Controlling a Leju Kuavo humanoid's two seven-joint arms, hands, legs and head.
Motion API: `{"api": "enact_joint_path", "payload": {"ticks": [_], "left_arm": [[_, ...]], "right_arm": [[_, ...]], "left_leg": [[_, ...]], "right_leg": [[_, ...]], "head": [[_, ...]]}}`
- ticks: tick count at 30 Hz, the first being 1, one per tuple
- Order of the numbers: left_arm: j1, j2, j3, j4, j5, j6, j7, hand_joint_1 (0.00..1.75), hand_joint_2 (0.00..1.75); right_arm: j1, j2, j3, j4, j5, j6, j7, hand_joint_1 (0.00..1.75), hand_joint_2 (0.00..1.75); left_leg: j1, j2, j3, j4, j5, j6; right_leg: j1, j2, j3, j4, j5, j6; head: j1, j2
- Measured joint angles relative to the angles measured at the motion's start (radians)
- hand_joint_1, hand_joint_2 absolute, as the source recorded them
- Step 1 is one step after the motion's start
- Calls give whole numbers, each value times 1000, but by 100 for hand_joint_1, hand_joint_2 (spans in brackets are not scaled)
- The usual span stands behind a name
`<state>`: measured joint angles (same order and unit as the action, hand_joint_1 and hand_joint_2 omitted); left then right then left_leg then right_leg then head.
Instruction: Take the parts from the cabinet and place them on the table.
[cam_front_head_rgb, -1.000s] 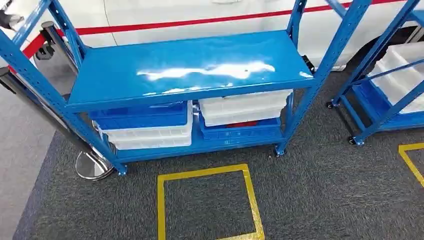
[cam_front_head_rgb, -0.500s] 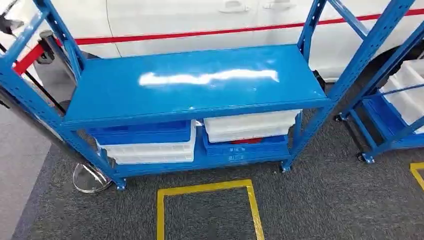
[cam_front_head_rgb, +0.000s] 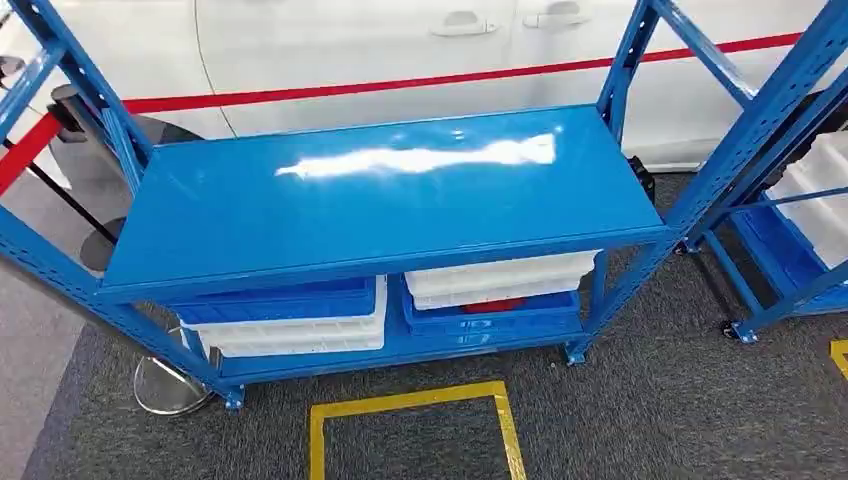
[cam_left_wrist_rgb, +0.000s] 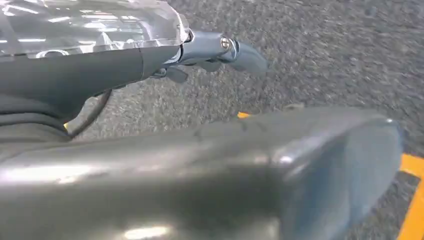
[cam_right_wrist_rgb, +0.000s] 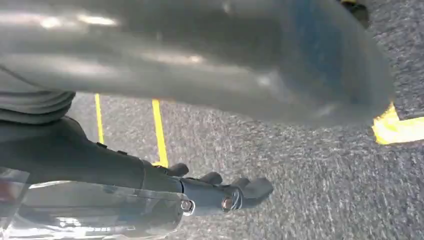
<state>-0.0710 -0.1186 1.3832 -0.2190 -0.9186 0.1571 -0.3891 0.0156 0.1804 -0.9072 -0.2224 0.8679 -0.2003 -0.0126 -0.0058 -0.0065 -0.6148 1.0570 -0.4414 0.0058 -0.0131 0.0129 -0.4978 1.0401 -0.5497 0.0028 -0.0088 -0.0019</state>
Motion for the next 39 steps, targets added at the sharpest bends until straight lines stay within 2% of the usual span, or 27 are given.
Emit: {"api": "enact_joint_path", "payload": {"ticks": [2, 3, 6, 7, 8, 9, 11, 12, 13, 16, 17, 18, 19, 21, 22, 23, 25, 26, 27, 28, 29, 30, 31, 32, 34, 35, 39], "left_arm": [[-2, -4, 0, 0, -1, 7, -5, 0, 0], [-2, -5, -1, 0, -2, 7, -13, 0, 0], [-4, -5, -1, 0, -4, 10, -22, 0, 0], [-4, -7, -1, 0, -6, 10, -22, 0, 0], [-4, -8, -1, 0, -6, 11, -22, 0, 0], [-3, -10, -2, 0, -6, 11, -23, 0, 0], [-3, -13, -4, 0, -7, 11, -24, 0, 0], [-3, -13, -5, 0, -9, 11, -26, 0, 0], [-4, -13, -8, 0, -10, 11, -26, 0, 0], [-4, -13, -10, 0, -14, 13, -27, 0, 0], [-3, -11, -11, 0, -15, 15, -27, 0, 0], [-3, -11, -13, 0, -16, 15, -26, 0, 0], [-3, -11, -15, 0, -16, 18, -24, 0, 0], [-3, -11, -17, 0, -17, 24, -18, 0, 0], [-2, -11, -17, 0, -17, 26, -16, 0, 0], [-1, -11, -18, 0, -18, 27, -15, 0, 0], [0, -11, -19, 0, -22, 28, -14, 0, 0], [0, -11, -19, 0, -21, 31, -16, 0, 0], [-1, -11, -20, 0, -21, 32, -18, 0, 0], [-2, -16, -21, 0, -21, 33, -19, 0, 0], [-2, -16, -21, 0, -21, 33, -19, 0, 0], [-2, -16, -21, 0, -21, 35, -19, 0, 0], [-1, -17, -21, 0, -21, 36, -19, 0, 0], [0, -17, -21, 0, -21, 38, -18, 0, 175], [1, -17, -21, 0, -19, 43, -13, 0, 175], [0, -17, -21, 0, -19, 45, -11, 0, 175], [1, -17, -27, 0, -8, 41, 5, 0, 175]], "right_arm": [[-2, 0, 0, -1, 1, 0, 1, 0, 0], [-2, 0, -1, -1, 1, 0, 1, 0, 0], [-3, 0, -3, -1, 4, 0, 0, 0, 0], [-2, 0, -4, -1, 4, 0, 0, 0, 0], [-2, 0, -5, -1, 4, 0, 0, 0, 0], [-2, 0, -6, -1, 5, 0, 0, 0, 0], [-2, 0, -8, -2, 6, 0, 0, 0, 0], [-2, 0, -9, -2, 7, 0, 0, 0, 0], [-4, 0, -10, -2, 8, 1, -1, 0, 0], [-3, 0, -13, -2, 12, 2, -3, 0, 0], [-3, 1, -15, -2, 14, 3, -5, 0, 175], [-3, 2, -18, -2, 14, 5, -6, 0, 175], [-3, 2, -22, -2, 14, 6, -9, 0, 175], [-3, 3, -26, -2, 14, 6, -9, 0, 175], [-3, 3, -27, -2, 14, 6, -9, 0, 175], [-3, 3, -28, -2, 14, 10, -8, 0, 175], [-3, 3, -34, -2, 14, 22, 2, 0, 175], [-4, 3, -37, -2, 9, 18, 2, 0, 0], [-4, 5, -45, -3, -1, 15, -2, 0, 0], [-4, 5, -54, -6, -7, 13, -8, 0, 0], [-5, 6, -55, -6, -7, 13, -9, 0, 0], [-5, 7, -59, -6, -3, 8, -9, 0, 0], [-5, 7, -59, -7, 4, 5, -9, 0, 0], [-5, 7, -59, -7, 6, 4, -9, 0, 0], [-5, 8, -60, -7, 11, 4, -9, 0, 0], [-5, 8, -61, -7, 12, 4, -9, 0, 175], [-5, 8, -66, -8, 16, 6, -9, 0, 175]], "left_leg": [[15, 1, 11, -24, 6, 10], [12, 1, 18, -33, 5, 15], [10, 2, 21, -34, -1, 27], [8, 1, 22, -34, -3, 28], [8, 1, 25, -33, -5, 28], [8, 0, 30, -33, -8, 27], [8, -2, 43, -33, -15, 21], [8, -1, 44, -32, -18, 17], [-1, -2, 41, -24, -23, 10], [0, -2, 45, -33, -18, -4], [0, -2, 43, -28, -23, -10], [3, 0, 39, -12, -37, -16], [4, 0, 16, 40, -76, -22], [9, 1, -51, 192, -155, -31], [11, 1, -80, 257, -177, -34], [15, 1, -90, 280, -174, -39], [26, 1, -42, 189, -109, -52], [32, 1, 9, 92, -61, -58], [39, 2, 62, -13, -24, -65], [32, -1, 74, -42, -53, -68], [32, -5, 73, -42, -32, -44], [31, -3, 72, -42, -43, -36], [28, -3, 72, -42, -39, -41], [26, -3, 72, -41, -39, -36], [21, -3, 72, -41, -40, -32], [20, -3, 72, -41, -40, -30], [18, -3, 72, -41, -41, -27]], "right_leg": [[1, -3, 10, -5, -13, 14], [3, -6, 1, 20, -30, 16], [-1, -7, -118, 229, -122, 20], [-1, -7, -154, 283, -129, 21], [-1, -7, -167, 286, -107, 22], [-1, -7, -155, 242, -62, 22], [-1, -8, -85, 74, 42, 18], [0, -8, -61, 11, 54, 13], [3, -7, -60, 1, 51, 9], [6, -5, -62, 1, 54, -6], [-1, -7, -60, -5, 59, -14], [-3, -10, -59, -7, 61, -19], [-3, -11, -61, -7, 61, -25], [-1, -13, -62, -7, 60, -26], [-1, -15, -63, -6, 60, -27], [-1, -15, -62, -6, 60, -29], [-3, -15, -58, -5, 58, -30], [-5, -14, -55, -4, 56, -29], [-4, -13, -53, -2, 53, -24], [1, -12, -55, 3, 49, -18], [2, -11, -55, 4, 48, -15], [2, -11, -55, 3, 50, -13], [3, -11, -55, 1, 50, -9], [0, -11, -54, 0, 50, -7], [-3, -11, -52, -4, 52, -2], [-3, -10, -51, -5, 52, 0], [-5, -10, -49, -8, 53, 3]], "head": [[1, 0], [1, 0], [2, 0], [1, 0], [2, 0], [2, 0], [2, 0], [2, 0], [1, 0], [0, 0], [1, 0], [-1, 0], [-7, 0], [-6, 0], [-6, 0], [-6, 0], [-6, 0], [-6, 0], [-7, 0], [-8, 0], [-8, 0], [-3, 0], [-3, 0], [-4, 0], [-3, 0], [-3, 0], [-3, 0]]}}
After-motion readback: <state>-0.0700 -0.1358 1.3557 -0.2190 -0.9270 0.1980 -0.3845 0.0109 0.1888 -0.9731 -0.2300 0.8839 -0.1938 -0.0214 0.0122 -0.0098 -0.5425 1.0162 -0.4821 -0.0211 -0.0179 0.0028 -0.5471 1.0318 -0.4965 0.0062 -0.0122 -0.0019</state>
